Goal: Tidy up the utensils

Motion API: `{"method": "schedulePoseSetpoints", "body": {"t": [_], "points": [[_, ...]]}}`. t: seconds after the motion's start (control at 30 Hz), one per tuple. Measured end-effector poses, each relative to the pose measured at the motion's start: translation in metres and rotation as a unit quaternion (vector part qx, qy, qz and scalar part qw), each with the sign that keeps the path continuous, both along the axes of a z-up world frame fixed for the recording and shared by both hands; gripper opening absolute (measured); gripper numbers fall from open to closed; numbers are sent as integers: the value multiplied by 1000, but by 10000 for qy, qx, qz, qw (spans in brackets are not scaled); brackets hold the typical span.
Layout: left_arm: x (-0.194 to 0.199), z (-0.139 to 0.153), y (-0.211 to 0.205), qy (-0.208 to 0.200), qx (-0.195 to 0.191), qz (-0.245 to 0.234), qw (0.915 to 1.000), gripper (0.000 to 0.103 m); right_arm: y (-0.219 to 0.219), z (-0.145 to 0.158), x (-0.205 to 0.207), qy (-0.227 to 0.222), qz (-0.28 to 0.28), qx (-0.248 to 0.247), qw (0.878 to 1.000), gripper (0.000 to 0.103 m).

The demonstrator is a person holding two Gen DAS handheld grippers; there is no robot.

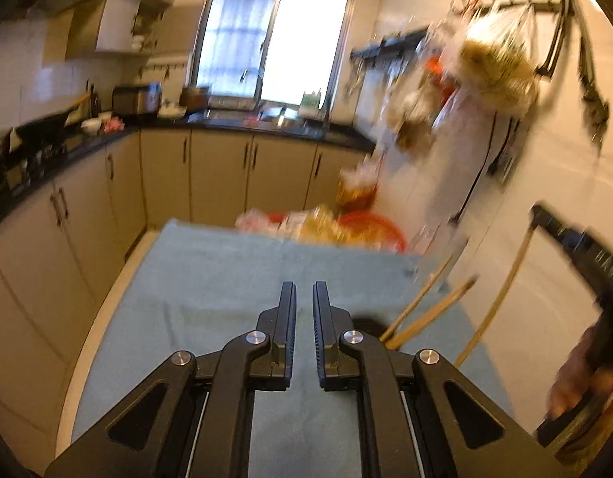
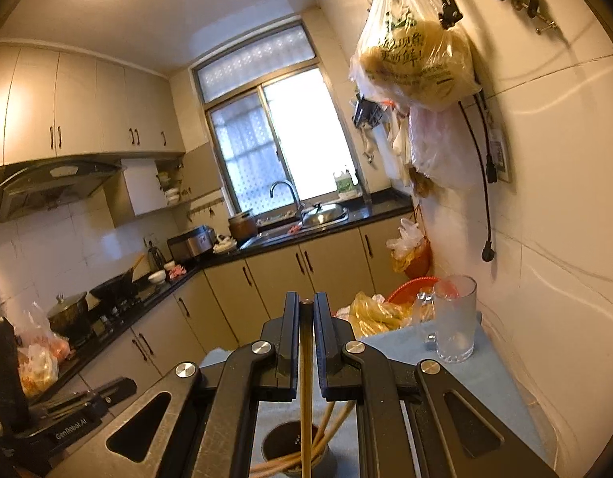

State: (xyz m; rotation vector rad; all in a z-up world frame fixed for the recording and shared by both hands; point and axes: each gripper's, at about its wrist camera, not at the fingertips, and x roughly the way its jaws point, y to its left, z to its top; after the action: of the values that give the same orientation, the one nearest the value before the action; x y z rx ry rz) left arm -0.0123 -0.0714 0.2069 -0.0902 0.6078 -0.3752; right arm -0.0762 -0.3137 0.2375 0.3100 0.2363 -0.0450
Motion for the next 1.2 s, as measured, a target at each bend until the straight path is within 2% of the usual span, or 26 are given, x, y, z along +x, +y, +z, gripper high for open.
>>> {"method": "schedulePoseSetpoints", "body": {"t": [0.1,0.17,0.27,0.33,0.53,0.57,0.6,0.7,0.83,0.9,0.97,1.0,1.07,1.2], "points": [[2,-46,14,572,276,197,9978,27,-3,-7,-5,193,136,71,9997,8],[6,-79,26,1047,420,391,9928,27,-7,-13,-11,315,230,177,9991,8],[19,-127,36,1726,731,599,9804,27,-11,-17,-20,409,298,281,9983,8],[29,-150,35,1962,957,619,9739,27,-10,-21,-24,452,317,285,9981,8],[49,-187,21,2376,1098,463,9640,26,-8,-31,-33,729,508,324,9955,8],[46,-187,20,2229,1129,488,9670,21,-9,-32,-35,794,563,323,9947,8],[45,-189,19,2255,1136,433,9666,9,-10,-34,-37,857,610,342,9939,8],[39,-188,24,2319,893,361,9680,7,-23,-45,-38,1234,798,575,9875,8],[26,-186,25,2316,803,285,9691,6,-48,-79,-22,2132,807,726,9710,8],[21,-187,23,2432,666,228,9674,6,-57,-109,-4,2785,752,728,9547,8],[20,-189,21,2493,611,236,9662,6,-64,-149,19,3516,760,824,9294,8],[17,-189,18,2411,709,274,9675,6,-67,-170,29,3803,685,879,9181,8],[15,-189,12,2309,854,305,9688,6,-64,-197,40,4151,645,729,9046,8],[16,-189,11,2251,963,285,9692,6,-52,-231,48,4489,614,427,8905,9]]}}
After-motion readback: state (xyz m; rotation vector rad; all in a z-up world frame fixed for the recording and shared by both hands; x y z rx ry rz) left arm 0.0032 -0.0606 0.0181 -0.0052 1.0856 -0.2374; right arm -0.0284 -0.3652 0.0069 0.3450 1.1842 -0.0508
